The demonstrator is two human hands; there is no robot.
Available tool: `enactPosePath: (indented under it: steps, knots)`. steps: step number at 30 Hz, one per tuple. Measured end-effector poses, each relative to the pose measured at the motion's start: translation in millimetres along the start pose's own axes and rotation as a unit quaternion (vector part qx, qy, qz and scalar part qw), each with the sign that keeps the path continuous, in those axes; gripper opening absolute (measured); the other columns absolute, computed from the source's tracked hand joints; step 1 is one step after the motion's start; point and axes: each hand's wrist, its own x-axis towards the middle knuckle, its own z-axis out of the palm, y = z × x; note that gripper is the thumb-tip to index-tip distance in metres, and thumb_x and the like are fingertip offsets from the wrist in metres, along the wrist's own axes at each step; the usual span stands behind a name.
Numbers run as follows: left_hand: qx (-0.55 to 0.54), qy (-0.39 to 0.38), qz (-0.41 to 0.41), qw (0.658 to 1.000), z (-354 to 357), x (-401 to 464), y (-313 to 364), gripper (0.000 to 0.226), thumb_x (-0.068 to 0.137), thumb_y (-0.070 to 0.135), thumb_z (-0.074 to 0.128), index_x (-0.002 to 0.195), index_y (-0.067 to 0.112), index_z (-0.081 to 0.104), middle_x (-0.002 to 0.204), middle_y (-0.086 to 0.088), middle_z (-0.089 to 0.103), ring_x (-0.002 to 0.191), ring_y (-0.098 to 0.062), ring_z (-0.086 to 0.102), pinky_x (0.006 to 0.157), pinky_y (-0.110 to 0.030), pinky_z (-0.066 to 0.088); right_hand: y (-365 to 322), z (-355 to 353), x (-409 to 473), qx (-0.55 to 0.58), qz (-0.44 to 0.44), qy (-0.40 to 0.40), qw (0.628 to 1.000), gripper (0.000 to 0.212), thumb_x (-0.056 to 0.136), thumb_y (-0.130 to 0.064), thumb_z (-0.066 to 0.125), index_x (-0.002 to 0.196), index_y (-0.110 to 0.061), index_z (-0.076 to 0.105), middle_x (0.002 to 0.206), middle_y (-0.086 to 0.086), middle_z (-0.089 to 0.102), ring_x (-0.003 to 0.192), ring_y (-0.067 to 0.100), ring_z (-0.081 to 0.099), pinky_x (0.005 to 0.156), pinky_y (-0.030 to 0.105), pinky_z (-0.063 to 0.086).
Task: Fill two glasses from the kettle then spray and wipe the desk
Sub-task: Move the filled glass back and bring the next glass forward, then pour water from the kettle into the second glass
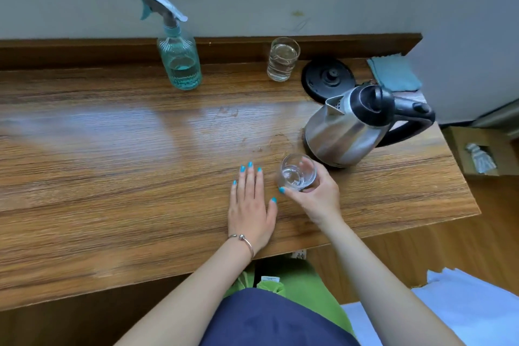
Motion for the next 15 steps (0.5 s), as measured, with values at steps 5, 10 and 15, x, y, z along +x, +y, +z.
enactPosePath:
  steps: [5,10,15]
  knots:
    - [-0.006,0.032,-0.095,0.995,24,-6,32,0.072,0.102,0.042,0.033,0.156,0.013,-0.005,0.164,-0.007,-0.013,0.149,-0.023,-0.021,0.12,-0.039,-0.011,10,-13,13,-0.021,-0.065,-0.088,0.994,0.089,0.052,-0.056,0.081,0.132,-0.043,0.047,0.12,-0.038,0.056,0.11,-0.013,0.057,0.081,0.024,0.059]
    - [0.0,0.088,-0.212,0.973,51,-14,73,0.073,0.099,0.039,0.039,0.156,0.008,0.005,0.164,-0.01,0.003,0.152,-0.025,-0.001,0.121,-0.042,-0.003,23,-30,27,-0.005,-0.112,-0.187,0.976,0.098,0.061,-0.033,0.088,0.145,-0.03,0.038,0.132,-0.042,0.042,0.124,-0.011,0.046,0.088,0.01,0.05]
    - [0.026,0.113,-0.28,0.953,63,-8,95,0.068,0.101,0.039,0.033,0.155,0.008,0.006,0.164,-0.009,0.007,0.152,-0.023,0.002,0.121,-0.043,-0.001,29,-89,27,-0.027,-0.174,-0.227,0.958,0.08,0.073,-0.025,0.084,0.143,-0.022,0.046,0.137,-0.01,0.056,0.125,0.002,0.052,0.088,0.018,0.053]
